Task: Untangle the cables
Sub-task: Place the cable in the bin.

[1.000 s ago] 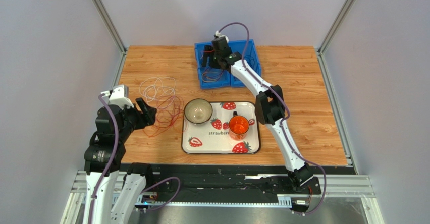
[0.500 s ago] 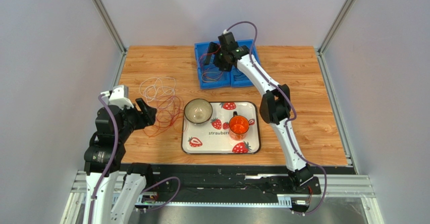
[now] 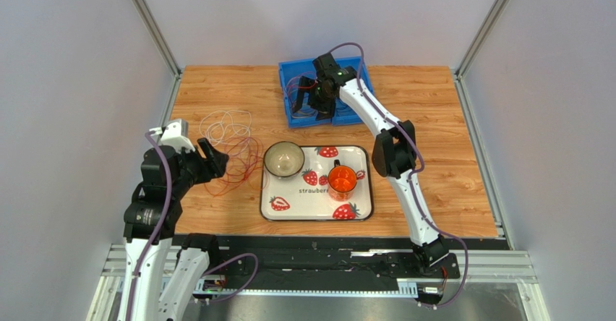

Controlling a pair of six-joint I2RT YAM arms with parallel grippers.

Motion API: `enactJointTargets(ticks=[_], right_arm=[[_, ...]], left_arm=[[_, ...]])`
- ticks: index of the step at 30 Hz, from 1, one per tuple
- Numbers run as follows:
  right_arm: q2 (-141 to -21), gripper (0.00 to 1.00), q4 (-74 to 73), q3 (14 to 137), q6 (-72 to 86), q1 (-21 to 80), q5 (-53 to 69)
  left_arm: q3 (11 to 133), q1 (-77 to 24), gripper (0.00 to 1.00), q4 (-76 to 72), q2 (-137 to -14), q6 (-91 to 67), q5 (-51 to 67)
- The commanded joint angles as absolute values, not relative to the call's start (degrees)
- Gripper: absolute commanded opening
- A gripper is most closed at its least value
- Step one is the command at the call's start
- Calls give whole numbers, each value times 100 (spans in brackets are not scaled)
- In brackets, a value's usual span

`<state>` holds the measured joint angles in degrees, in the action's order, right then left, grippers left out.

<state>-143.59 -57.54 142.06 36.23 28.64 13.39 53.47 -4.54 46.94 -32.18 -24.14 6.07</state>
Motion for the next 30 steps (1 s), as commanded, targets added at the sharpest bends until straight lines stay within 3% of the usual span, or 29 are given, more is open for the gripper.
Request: enactJointTargets(ticks=[1, 10, 23, 30], right_arm=[[-14107, 92, -6389, 14116, 3130, 2918, 1179], [-13834, 92, -6600, 13852, 2839, 3014, 1125], [-13483, 92, -6645, 13527, 2584, 3041, 1362], [-13509, 92, -6601, 13526, 2575, 3059, 1380]], left_arm=[[5151, -475, 68, 3922, -3628, -2900, 1300], [5728, -755, 66, 1882, -5904, -3726, 1591], [8339, -1625, 62, 1406, -9585, -3981, 1476], [9465, -1863, 63, 1583, -10625, -4218, 1503]])
